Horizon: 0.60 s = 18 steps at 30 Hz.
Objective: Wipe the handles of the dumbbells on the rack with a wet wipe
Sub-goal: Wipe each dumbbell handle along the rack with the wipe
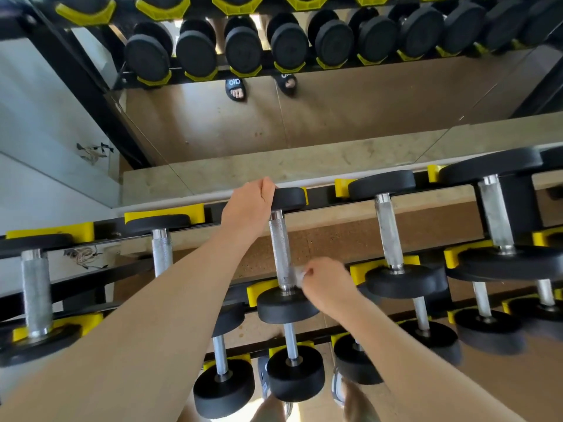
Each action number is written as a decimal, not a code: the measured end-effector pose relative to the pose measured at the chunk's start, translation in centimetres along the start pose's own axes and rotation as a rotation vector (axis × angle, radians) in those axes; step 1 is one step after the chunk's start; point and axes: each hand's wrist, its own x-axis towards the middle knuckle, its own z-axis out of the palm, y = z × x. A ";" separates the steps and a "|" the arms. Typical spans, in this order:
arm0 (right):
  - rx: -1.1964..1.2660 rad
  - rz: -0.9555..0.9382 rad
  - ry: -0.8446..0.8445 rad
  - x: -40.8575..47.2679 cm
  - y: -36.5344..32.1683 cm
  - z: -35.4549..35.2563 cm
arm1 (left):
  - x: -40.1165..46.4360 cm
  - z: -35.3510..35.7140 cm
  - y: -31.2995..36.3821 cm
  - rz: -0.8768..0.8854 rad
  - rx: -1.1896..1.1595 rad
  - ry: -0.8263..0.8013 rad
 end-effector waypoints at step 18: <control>-0.415 -0.577 0.558 2.0 11.5 -14.2 | 1.7 8.9 14.8 0.185 -0.025 -0.035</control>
